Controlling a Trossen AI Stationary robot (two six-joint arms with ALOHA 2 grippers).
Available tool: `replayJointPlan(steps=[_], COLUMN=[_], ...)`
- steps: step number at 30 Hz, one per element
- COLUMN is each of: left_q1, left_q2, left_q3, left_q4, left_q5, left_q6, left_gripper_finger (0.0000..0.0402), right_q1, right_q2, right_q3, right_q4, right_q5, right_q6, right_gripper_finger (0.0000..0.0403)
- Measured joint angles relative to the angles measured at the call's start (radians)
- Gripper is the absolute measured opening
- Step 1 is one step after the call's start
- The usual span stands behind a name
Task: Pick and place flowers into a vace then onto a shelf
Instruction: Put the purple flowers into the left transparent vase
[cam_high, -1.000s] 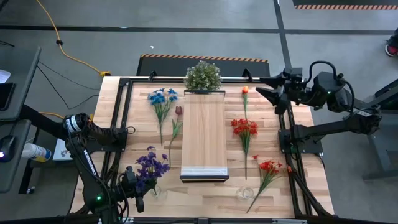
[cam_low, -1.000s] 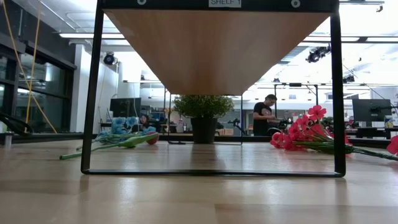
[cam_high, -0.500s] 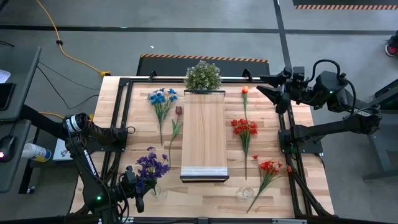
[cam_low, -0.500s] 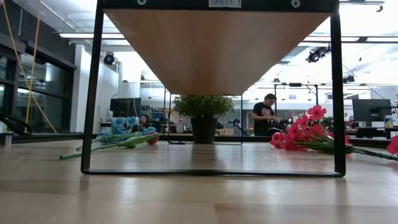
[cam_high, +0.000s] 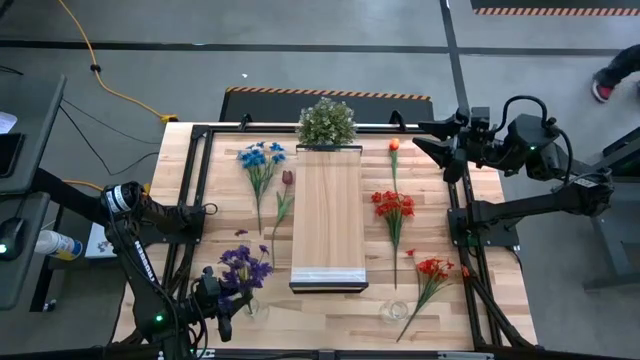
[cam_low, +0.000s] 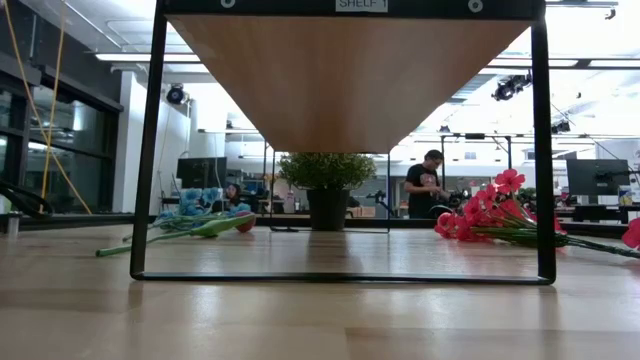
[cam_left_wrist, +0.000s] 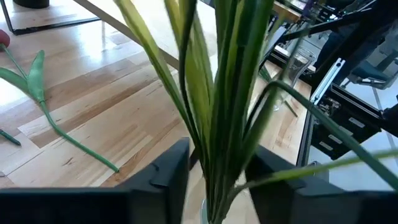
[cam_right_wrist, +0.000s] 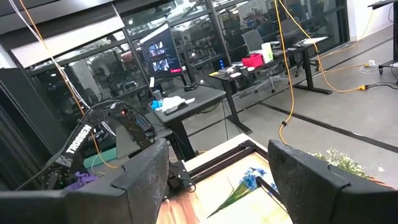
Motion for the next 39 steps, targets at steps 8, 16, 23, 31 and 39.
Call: replayJointPlan(steps=[8, 16, 23, 31, 39], left_q1=[-0.001, -0.002, -0.002, 0.000, 0.000], left_q2=[0.000, 0.000, 0.000, 0.000, 0.000], left_q3=[0.000, 0.033, 0.110, 0.120, 0.120], left_q4=[-0.029, -0.108, -0.243, -0.258, -0.259], left_q5=[0.004, 0.150, 0.184, 0.273, 0.394], left_q6=[0.000, -0.004, -0.004, -0.003, -0.003], left_gripper_finger=[0.0271, 0.0310, 0.0322, 0.0315, 0.0321], right_q1=[0.000, 0.000, 0.000, 0.000, 0.000], right_q2=[0.000, 0.000, 0.000, 0.000, -0.001], right_q3=[0.000, 0.000, 0.000, 0.000, 0.000], right_q4=[0.000, 0.000, 0.000, 0.000, 0.000], right_q5=[0.000, 0.000, 0.000, 0.000, 0.000], right_q6=[-0.003, -0.003, -0.025, -0.026, -0.026], right_gripper_finger=[0.0262, 0.0262, 0.0262, 0.0262, 0.0262])
